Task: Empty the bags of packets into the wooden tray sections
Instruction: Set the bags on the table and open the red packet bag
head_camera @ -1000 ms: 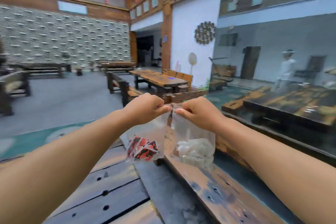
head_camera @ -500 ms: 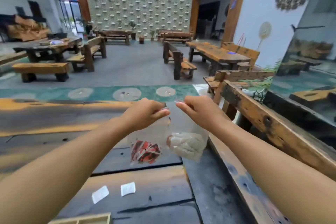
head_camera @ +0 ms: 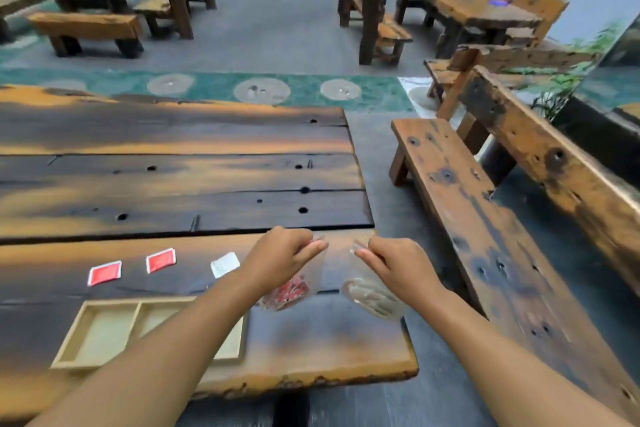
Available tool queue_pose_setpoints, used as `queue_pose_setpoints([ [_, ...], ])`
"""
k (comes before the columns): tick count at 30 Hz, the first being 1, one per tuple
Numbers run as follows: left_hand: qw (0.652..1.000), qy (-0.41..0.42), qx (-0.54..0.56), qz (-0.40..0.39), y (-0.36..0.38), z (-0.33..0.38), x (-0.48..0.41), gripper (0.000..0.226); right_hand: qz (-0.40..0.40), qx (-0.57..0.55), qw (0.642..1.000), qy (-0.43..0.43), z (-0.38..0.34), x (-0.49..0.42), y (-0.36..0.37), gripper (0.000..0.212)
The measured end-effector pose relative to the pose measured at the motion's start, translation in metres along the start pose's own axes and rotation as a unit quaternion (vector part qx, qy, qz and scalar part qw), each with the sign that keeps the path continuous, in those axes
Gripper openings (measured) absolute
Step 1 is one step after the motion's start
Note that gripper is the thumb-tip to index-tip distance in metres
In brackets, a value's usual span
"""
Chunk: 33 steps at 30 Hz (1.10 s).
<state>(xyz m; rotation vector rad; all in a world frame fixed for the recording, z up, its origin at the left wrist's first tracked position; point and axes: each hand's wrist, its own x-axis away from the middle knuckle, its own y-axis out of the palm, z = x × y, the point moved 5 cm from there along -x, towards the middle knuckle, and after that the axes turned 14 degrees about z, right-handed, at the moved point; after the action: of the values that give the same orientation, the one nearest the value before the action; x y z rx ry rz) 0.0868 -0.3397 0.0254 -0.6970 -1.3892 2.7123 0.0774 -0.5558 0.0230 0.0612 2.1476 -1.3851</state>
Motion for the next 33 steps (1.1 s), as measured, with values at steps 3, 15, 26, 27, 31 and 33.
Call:
queue_pose_setpoints([
  [3, 0.998, -0.038, 0.011, -0.045, 0.023, -0.012, 0.033, 0.054, -0.035, -0.019, 0.999, 0.012, -0.005, 0.028, 0.016, 0.050],
  [15, 0.980, -0.055, -0.006, -0.189, 0.080, -0.034, 0.078, 0.052, -0.127, -0.013, 0.992, -0.001, 0.012, 0.072, 0.084, 0.070],
  [26, 0.970, -0.109, -0.023, -0.218, 0.115, -0.099, 0.042, 0.048, -0.190, 0.031, 0.981, 0.004, 0.051, 0.033, 0.145, 0.053],
  [27, 0.970, -0.110, -0.022, -0.216, 0.120, -0.107, 0.037, 0.048, -0.200, 0.031, 0.979, 0.002, 0.055, 0.030, 0.151, 0.053],
  [31, 0.972, -0.101, -0.032, -0.211, 0.142, -0.133, 0.022, 0.049, -0.239, 0.023, 0.971, 0.017, 0.066, 0.018, 0.178, 0.045],
  [33, 0.971, -0.096, -0.037, -0.214, 0.152, -0.140, 0.018, 0.048, -0.258, 0.020, 0.965, 0.035, 0.072, 0.016, 0.189, 0.043],
])
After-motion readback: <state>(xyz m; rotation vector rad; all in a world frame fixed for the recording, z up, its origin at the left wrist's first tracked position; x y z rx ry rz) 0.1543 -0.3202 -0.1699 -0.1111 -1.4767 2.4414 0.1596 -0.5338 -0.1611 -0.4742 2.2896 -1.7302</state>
